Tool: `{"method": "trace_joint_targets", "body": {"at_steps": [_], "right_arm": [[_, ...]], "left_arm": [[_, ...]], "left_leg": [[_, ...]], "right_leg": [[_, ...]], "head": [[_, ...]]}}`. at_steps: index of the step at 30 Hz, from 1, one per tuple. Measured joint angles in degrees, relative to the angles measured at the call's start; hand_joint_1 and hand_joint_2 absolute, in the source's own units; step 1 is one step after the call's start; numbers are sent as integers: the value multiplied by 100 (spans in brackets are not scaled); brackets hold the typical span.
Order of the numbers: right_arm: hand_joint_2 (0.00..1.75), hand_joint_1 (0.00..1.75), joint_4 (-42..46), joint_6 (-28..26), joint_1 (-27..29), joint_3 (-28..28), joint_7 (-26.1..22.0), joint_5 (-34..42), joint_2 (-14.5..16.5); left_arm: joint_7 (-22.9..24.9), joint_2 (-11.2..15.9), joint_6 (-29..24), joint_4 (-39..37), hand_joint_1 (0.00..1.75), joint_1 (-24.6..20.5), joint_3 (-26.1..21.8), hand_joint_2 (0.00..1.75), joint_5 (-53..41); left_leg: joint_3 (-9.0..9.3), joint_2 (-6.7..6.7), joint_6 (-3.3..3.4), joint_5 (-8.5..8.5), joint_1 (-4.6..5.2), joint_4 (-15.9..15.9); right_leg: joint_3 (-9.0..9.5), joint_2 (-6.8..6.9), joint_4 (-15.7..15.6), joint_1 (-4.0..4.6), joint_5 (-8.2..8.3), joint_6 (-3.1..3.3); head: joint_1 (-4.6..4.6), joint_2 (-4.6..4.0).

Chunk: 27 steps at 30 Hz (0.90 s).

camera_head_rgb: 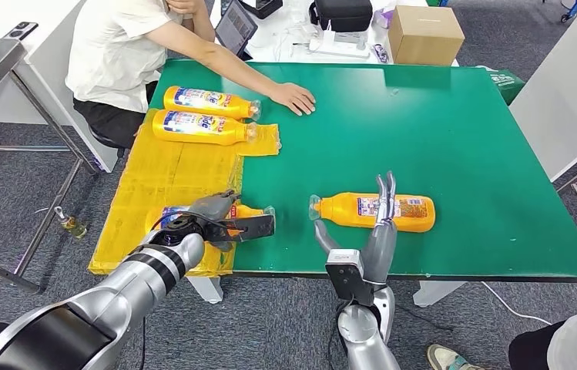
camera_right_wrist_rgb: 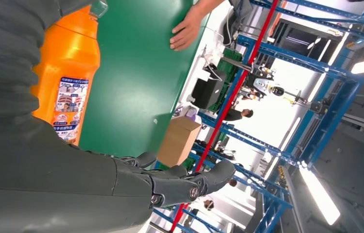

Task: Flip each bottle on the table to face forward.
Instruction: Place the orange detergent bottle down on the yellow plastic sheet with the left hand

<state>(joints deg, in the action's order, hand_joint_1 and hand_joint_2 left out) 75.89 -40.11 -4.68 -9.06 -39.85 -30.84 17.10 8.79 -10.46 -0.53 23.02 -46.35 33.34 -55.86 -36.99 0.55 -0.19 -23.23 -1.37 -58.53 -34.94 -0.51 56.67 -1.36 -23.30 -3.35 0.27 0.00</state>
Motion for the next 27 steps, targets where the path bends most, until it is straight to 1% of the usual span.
{"method": "trace_joint_targets", "body": {"at_steps": [2, 4, 5, 7, 9, 11, 13, 16, 20, 24, 27], "right_arm": [[175, 0, -2, 0, 9, 4, 0, -3, -10], [175, 0, -3, 0, 27, 9, 0, -10, -26], [175, 0, -2, 0, 43, 13, 0, -14, -34], [175, 0, 7, 0, 89, 22, 0, -32, -56], [175, 0, 44, 0, 156, 37, 0, -69, -79], [175, 0, 98, 0, 219, 60, 0, -92, -96], [175, 0, 139, 0, 261, 86, 0, -94, -106], [175, 0, 182, 0, 302, 110, 0, -98, -115], [175, 0, 222, 0, 338, 136, 0, -113, -137], [175, 0, 255, 0, 362, 158, 0, -189, -160], [175, 0, 256, 0, 364, 173, 0, -256, -191]], "left_arm": [[-59, -17, -82, 13, 0, 21, 1, 175, -13], [-172, -36, -316, 87, 0, 89, 2, 175, -60], [-240, -43, -521, 163, 0, 148, 3, 175, -105], [-361, -49, -1110, 431, 0, 321, 14, 175, -232], [-427, -40, -1658, 882, 0, 578, 30, 175, -367], [-441, -15, -1913, 1398, 0, 859, 43, 175, -448], [-442, 17, -1972, 1800, 0, 1081, 57, 175, -474], [-523, 61, -1949, 2205, 0, 1301, 68, 175, -414], [-994, 133, -1660, 2728, 0, 1622, 69, 175, 90], [-1284, 210, -1447, 3233, 0, 1936, 80, 175, 428], [-1524, 276, -1174, 3544, 0, 2124, 87, 175, 936]], "left_leg": [[0, 0, 0, 0, 0, 0], [0, 0, 0, 0, 0, 0], [0, 0, 0, 0, 0, 0], [-1, 0, 0, -1, 0, 0], [-2, 0, 1, -2, 1, 0], [-3, 0, 1, -4, 1, 0], [-3, -1, 0, -5, 1, 0], [-3, -1, 0, -4, 0, 0], [-3, -2, 0, -4, 0, 1], [-4, -2, 0, -4, 0, 1], [-4, -2, 0, -4, 0, 1]], "right_leg": [[0, 0, 0, 0, 0, 0], [-1, 0, 0, 0, 0, 0], [-1, 0, 0, 0, 0, 0], [-1, 0, 0, 0, 0, 0], [-1, 0, 0, 0, -1, 0], [-2, 0, -1, 0, -2, 0], [-5, -1, -1, 0, -2, 0], [-5, -1, -1, 0, -2, 1], [-4, -1, -1, 0, -2, 1], [-4, -1, -1, 0, -2, 1], [-5, -1, -1, 0, -2, 1]], "head": [[0, 0], [0, 0], [0, 0], [0, 0], [0, 0], [0, 0], [0, 0], [-1, 0], [1, 0], [0, 0], [0, 0]]}}
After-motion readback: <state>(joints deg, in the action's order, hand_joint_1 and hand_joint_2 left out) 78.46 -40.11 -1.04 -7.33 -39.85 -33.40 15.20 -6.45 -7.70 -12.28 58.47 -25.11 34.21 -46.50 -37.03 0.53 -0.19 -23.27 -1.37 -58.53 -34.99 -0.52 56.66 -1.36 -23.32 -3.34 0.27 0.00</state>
